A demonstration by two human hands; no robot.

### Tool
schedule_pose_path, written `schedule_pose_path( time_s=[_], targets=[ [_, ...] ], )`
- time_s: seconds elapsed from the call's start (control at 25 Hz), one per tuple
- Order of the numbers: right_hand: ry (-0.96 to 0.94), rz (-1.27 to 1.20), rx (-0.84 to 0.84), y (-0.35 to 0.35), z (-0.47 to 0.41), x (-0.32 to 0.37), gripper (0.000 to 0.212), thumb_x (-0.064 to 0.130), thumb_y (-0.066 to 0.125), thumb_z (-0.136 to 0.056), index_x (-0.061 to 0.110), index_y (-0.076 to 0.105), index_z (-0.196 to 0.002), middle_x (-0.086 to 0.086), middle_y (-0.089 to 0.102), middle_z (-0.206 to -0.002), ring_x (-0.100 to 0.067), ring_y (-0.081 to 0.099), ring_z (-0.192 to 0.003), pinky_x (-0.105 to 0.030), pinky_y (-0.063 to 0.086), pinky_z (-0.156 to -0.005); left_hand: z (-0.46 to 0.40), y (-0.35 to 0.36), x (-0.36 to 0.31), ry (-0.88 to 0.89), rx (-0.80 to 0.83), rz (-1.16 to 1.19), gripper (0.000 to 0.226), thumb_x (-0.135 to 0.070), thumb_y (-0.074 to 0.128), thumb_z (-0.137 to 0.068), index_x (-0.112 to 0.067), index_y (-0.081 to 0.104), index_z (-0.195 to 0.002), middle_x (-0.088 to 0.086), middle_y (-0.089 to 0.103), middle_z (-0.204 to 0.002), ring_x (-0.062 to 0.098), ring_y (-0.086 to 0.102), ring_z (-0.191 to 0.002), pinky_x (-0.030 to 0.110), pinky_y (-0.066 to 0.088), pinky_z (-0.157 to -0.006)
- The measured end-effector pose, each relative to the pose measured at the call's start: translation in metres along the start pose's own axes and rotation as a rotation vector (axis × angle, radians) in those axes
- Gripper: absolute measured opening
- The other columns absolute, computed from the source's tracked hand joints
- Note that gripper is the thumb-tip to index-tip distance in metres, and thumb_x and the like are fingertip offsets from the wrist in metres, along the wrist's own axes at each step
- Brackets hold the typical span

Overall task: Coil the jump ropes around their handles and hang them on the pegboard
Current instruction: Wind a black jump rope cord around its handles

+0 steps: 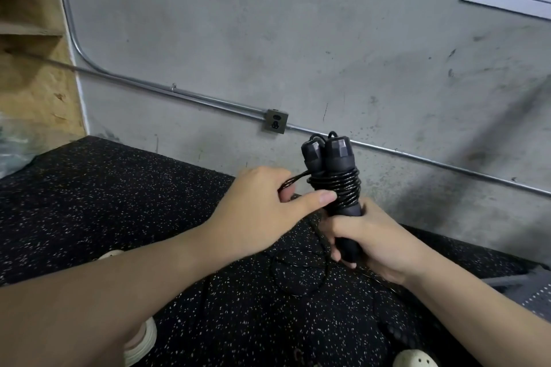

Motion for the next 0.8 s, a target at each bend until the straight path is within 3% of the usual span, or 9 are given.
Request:
schedule_pose_path(
  time_s=[0.12,0.32,0.44,0.52,0.64,0.72,0.8],
  targets=[
    [-0.048,0.066,-0.048,-0.003,-0.004,0.007,0.016,0.023,0.072,-0.059,0.019,0.061,-0.070,-0.006,0.054,-0.057,-0.020,0.056,-0.049,-0.025,0.038,-0.045,0.005,0.002,-0.015,0.059,-0.068,-0.030,0.053,-0.064,0.068,-0.080,-0.022,0.042,-0.062,-0.011,0.039,-0.050,0.007,0.037,-0.048,0.021,0.033,-0.050],
    [-0.172,0.180,-0.168,0.010,-0.013,0.012,0.012,0.015,0.069,-0.073,0.013,0.066,-0.085,-0.009,0.060,-0.061,-0.024,0.058,-0.052,-0.034,0.044,-0.048,0.005,0.003,-0.014,-0.023,-0.143,-0.108,0.060,-0.078,0.069,-0.071,-0.024,0.044,-0.063,-0.012,0.042,-0.052,0.005,0.043,-0.048,0.021,0.034,-0.050],
    [-0.198,0.253,-0.256,0.014,-0.015,0.017,0.015,0.017,0.076,-0.078,0.010,0.066,-0.088,-0.008,0.063,-0.058,-0.020,0.058,-0.048,-0.034,0.044,-0.048,0.002,-0.003,-0.011,-0.043,-0.196,-0.154,0.063,-0.084,0.056,-0.070,-0.022,0.045,-0.062,-0.009,0.042,-0.053,0.008,0.041,-0.048,0.024,0.033,-0.050],
    [-0.158,0.188,-0.137,0.017,-0.015,0.019,0.014,0.014,0.076,-0.082,0.011,0.067,-0.092,-0.006,0.064,-0.061,-0.019,0.060,-0.052,-0.033,0.047,-0.050,-0.002,-0.007,-0.005,-0.020,-0.185,-0.077,0.067,-0.087,0.052,-0.072,-0.020,0.053,-0.065,-0.008,0.045,-0.052,0.007,0.043,-0.048,0.023,0.037,-0.049],
    [-0.015,-0.175,0.271,0.036,-0.008,0.014,0.020,0.022,0.084,-0.078,0.019,0.074,-0.095,-0.012,0.070,-0.078,-0.024,0.066,-0.068,-0.036,0.058,-0.066,-0.001,0.002,0.002,0.035,-0.021,0.213,0.057,-0.075,0.056,-0.082,-0.020,0.070,-0.086,0.002,0.069,-0.066,0.016,0.067,-0.059,0.045,0.057,-0.060],
    [0.095,-0.394,0.438,0.043,-0.002,0.011,0.028,0.020,0.086,-0.075,0.011,0.074,-0.099,-0.015,0.070,-0.083,-0.025,0.068,-0.076,-0.042,0.059,-0.080,0.003,0.007,0.001,0.074,0.034,0.320,0.046,-0.067,0.058,-0.086,-0.024,0.071,-0.095,0.006,0.074,-0.073,0.021,0.071,-0.061,0.042,0.059,-0.060],
    [0.139,-0.403,0.462,0.040,0.001,0.009,0.020,0.007,0.079,-0.077,0.006,0.071,-0.096,-0.013,0.066,-0.078,-0.024,0.066,-0.071,-0.041,0.059,-0.074,0.004,0.010,0.004,0.095,0.039,0.333,0.043,-0.066,0.059,-0.085,-0.026,0.070,-0.097,0.004,0.073,-0.075,0.016,0.069,-0.064,0.037,0.058,-0.066]
  ],
)
Point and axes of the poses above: each hand's wrist, its own z-axis away from the middle knuckle, its own y-axis out of the palm, x = y × z, the point moved 7 cm from there along -z, towards the middle knuckle
